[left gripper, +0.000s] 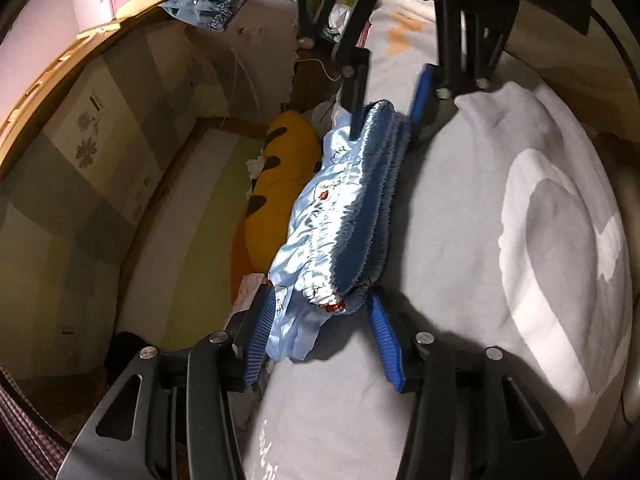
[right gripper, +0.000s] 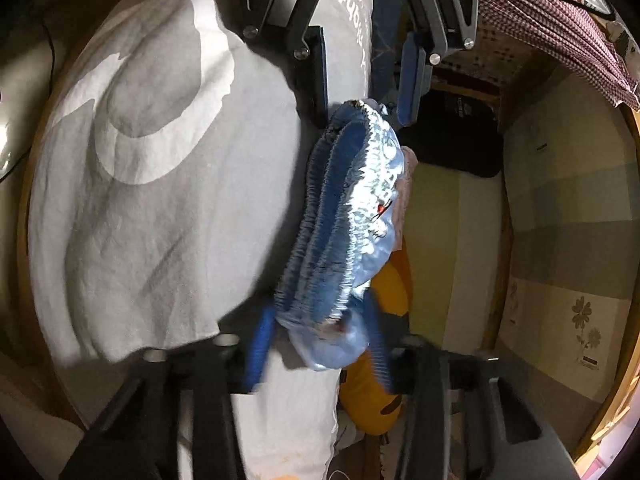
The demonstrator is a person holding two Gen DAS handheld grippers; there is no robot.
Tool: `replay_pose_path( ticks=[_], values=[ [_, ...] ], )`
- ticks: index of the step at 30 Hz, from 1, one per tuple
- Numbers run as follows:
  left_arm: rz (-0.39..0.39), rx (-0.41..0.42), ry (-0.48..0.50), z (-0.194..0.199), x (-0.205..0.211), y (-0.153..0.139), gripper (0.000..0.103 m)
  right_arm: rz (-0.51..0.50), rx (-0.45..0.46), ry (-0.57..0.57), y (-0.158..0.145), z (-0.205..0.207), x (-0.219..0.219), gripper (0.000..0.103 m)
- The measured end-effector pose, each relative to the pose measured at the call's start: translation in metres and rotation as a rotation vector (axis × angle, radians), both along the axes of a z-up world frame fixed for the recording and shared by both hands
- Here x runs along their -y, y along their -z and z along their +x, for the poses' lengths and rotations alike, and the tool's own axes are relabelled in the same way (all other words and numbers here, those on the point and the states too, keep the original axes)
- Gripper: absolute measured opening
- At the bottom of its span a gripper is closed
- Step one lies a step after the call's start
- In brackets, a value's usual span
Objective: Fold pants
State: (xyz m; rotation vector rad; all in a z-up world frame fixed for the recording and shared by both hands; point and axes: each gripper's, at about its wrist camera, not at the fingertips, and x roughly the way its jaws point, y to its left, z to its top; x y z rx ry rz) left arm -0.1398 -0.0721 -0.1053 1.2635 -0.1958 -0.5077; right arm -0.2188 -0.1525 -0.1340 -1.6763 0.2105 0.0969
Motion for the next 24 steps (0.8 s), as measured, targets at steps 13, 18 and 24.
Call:
replay_pose_path(
  ticks=[13, 18, 24],
  values=[
    [-0.203, -0.353, -0.063, 0.032, 0.009, -0.092, 0.020, 0.468, -0.250, 0.085, -0.109, 0.041, 0.013, 0.018],
    [-0.302, -0.459, -0.109, 0.057, 0.014, -0.130, 0.019, 0.736, -0.385, 0.128, -0.160, 0.086, 0.038, 0.018],
    [-0.393, -0.574, -0.184, 0.102, 0.024, -0.141, 0.019, 0.991, -0.452, 0.202, -0.192, 0.155, 0.075, 0.018]
  ],
)
